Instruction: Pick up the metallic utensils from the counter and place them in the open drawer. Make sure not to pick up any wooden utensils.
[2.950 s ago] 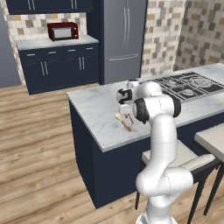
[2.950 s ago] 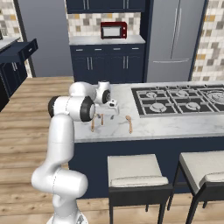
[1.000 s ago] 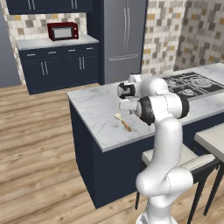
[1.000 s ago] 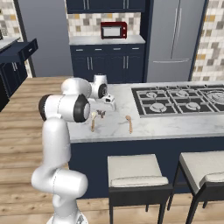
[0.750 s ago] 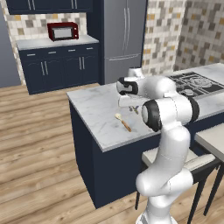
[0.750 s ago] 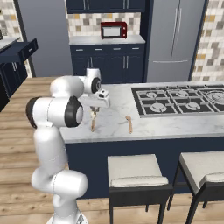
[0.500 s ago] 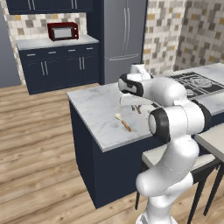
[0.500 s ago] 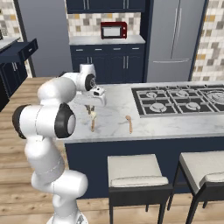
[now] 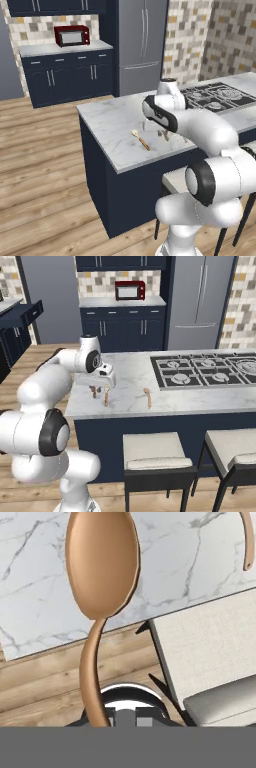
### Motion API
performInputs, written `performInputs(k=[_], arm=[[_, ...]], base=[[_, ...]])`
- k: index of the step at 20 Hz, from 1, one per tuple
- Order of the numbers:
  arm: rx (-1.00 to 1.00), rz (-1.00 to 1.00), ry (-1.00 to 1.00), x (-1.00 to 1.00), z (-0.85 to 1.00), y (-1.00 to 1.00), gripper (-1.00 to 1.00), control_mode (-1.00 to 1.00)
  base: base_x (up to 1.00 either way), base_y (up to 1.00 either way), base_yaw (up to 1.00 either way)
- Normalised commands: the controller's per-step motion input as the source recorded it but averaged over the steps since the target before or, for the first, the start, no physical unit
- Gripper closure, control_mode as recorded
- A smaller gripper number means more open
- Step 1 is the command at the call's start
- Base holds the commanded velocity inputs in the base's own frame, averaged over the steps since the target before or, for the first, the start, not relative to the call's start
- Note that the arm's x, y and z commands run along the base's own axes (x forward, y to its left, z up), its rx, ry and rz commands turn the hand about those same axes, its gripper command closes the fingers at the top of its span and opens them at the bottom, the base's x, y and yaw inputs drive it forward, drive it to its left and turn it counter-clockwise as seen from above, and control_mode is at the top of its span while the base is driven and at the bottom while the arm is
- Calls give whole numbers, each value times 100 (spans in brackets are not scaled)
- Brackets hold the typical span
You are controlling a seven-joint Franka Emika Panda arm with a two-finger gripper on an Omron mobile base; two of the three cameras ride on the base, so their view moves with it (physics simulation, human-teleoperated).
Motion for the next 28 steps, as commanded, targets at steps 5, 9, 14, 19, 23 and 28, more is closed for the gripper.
performInputs(k=[5,9,14,19,23,28], arm=[[0,0,0,-35,0,0,100,-100],[0,0,0,-7,0,0,100,100],[0,0,0,0,0,0,100,100],[0,0,0,0,0,0,100,100],[0,0,0,0,0,0,100,100],[0,0,0,0,0,0,100,100]], base=[[0,0,0],[-31,0,0],[-78,65,0],[-42,100,1],[0,100,18],[63,100,34]])
